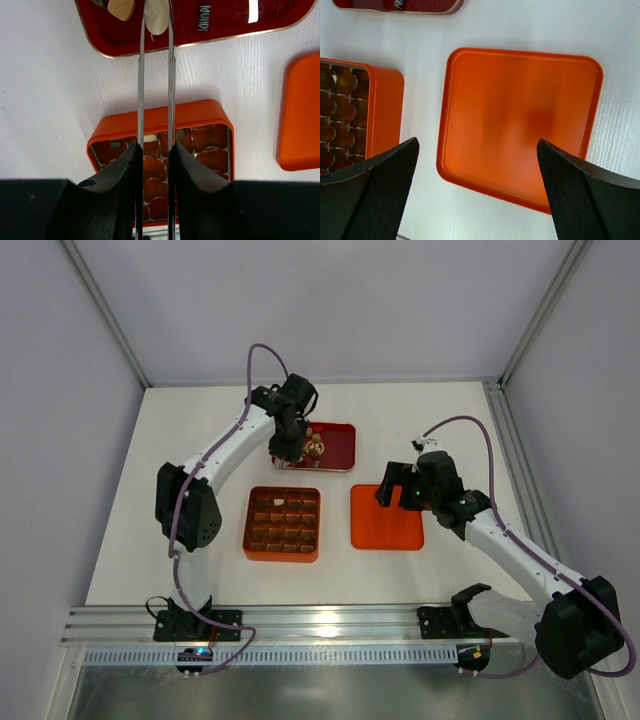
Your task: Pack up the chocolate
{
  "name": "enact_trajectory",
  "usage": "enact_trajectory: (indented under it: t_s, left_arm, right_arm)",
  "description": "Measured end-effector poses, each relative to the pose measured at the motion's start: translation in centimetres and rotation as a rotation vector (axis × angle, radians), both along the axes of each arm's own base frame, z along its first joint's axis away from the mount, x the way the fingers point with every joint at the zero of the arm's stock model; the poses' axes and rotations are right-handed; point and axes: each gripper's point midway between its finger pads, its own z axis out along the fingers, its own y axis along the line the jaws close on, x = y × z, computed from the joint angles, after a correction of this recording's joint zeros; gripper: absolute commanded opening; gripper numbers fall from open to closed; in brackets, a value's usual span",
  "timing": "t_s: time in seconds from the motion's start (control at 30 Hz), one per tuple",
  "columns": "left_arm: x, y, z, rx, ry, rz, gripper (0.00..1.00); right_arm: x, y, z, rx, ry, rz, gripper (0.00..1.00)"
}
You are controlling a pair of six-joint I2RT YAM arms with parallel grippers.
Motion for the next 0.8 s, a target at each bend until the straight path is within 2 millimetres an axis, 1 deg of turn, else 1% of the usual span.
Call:
enact_trajectory:
  t_s: [0.33,0.47,0.53,0.63,0.73,0.8]
  left_arm:
    - [-0.3,0.1,0.0,0.005,0.009,-0.001,0.25]
    - [-0.6,0.2,0.7,-0.006,0.007,-0.004,0.26]
    - [-0.9,0.2,1.6,-0.023,-0.004,-0.006,0.26]
    - [-1.6,0.3,3.4,-0.056,-0.030,-0.007,0.26]
    - [-2.9,0.7,5.2,-0.092,-0.056,-0.011,0.26]
    - [-3.9,1.0,6.1,-0.106,-0.064,-0.016,0.26]
  right_arm:
    - [0.1,0.0,-0.1,-0.001,0.002,0.000,1.00]
    - [0.1,0.0,-0.5,-0.005,0.014,-0.001,1.00]
    - [0.1,0.1,-0.6,-0.006,0.018,-0.002,1.00]
    - [0.2,0.1,-0.7,-0.004,0.017,-0.002,1.00]
    - [0.5,0.2,-0.6,0.000,0.011,-0.003,1.00]
    - [0.6,0.3,-0.7,0.001,0.013,-0.004,1.00]
